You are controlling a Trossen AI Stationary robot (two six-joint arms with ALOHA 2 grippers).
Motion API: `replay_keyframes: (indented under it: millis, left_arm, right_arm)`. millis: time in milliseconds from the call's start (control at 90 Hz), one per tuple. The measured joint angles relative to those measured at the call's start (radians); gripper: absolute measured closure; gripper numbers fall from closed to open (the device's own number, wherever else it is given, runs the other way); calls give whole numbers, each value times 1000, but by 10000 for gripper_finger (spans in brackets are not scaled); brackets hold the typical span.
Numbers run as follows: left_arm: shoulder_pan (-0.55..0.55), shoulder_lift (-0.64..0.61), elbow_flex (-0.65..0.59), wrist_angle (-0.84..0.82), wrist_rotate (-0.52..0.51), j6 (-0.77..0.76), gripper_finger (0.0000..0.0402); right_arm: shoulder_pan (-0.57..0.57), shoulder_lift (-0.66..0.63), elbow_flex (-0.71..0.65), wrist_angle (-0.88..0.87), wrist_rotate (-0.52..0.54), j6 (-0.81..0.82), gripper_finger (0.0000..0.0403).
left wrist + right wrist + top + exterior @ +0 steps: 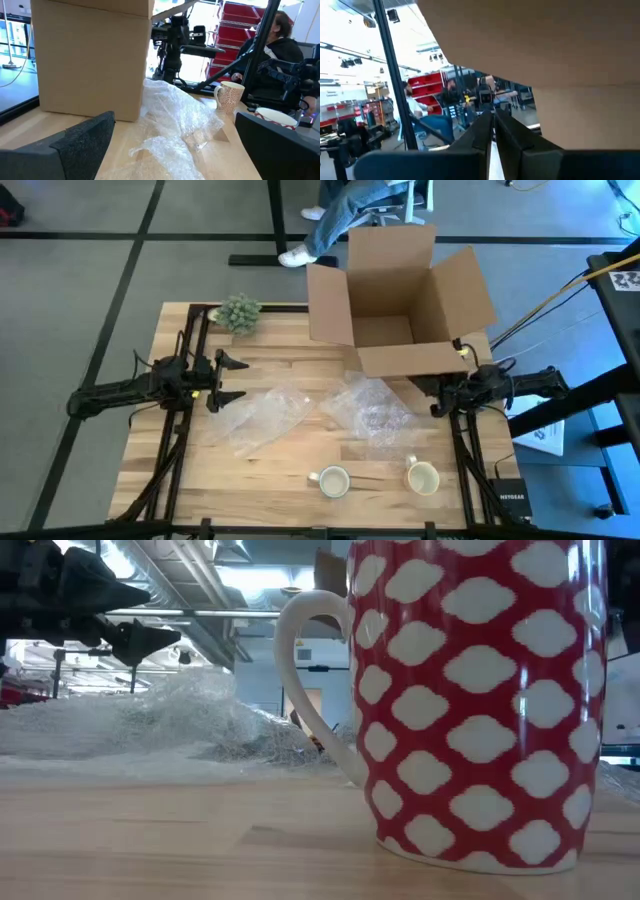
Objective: Wrap mug
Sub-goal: Wrap the red patterned mug with the bubble wrap
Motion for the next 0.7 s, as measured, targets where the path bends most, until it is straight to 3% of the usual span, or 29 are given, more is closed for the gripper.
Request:
replay_keyframes:
  millis: [700]
  left_arm:
    - [0,0,0,0,0,0,2]
  right_arm:
    - [0,0,0,-273,-25,1,395]
